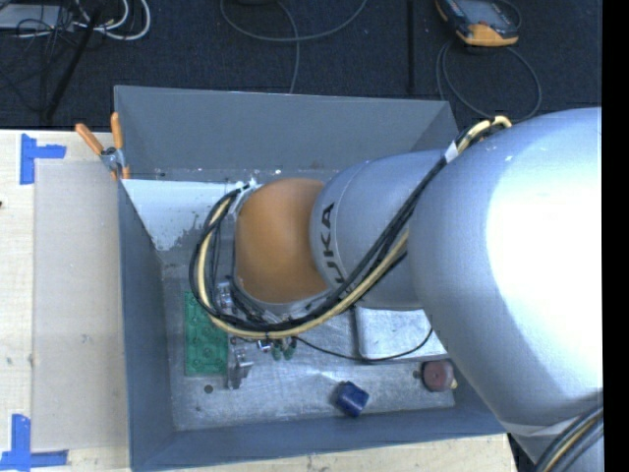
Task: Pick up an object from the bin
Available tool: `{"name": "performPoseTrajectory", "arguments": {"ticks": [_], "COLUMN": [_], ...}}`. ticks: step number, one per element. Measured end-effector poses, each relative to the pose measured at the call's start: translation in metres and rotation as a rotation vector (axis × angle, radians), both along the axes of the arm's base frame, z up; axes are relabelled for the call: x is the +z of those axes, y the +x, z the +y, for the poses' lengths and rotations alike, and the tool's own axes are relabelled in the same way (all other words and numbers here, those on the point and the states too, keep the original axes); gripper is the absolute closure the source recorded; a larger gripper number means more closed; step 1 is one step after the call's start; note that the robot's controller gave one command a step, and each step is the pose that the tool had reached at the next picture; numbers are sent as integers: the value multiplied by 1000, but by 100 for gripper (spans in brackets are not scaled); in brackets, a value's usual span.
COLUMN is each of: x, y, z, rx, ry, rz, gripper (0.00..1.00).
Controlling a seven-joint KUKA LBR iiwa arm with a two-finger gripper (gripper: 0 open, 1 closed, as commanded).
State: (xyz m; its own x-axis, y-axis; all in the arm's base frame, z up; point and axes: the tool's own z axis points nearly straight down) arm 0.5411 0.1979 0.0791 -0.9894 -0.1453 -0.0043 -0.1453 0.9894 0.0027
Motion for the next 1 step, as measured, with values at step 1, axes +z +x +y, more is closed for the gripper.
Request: {"name": "performPoseTrajectory", "arguments": {"ticks": [1], "x": [1], "y": [0], "z": [-2], "rx": [0], "ry": [-3], "rz": [2], "gripper": [100]}}
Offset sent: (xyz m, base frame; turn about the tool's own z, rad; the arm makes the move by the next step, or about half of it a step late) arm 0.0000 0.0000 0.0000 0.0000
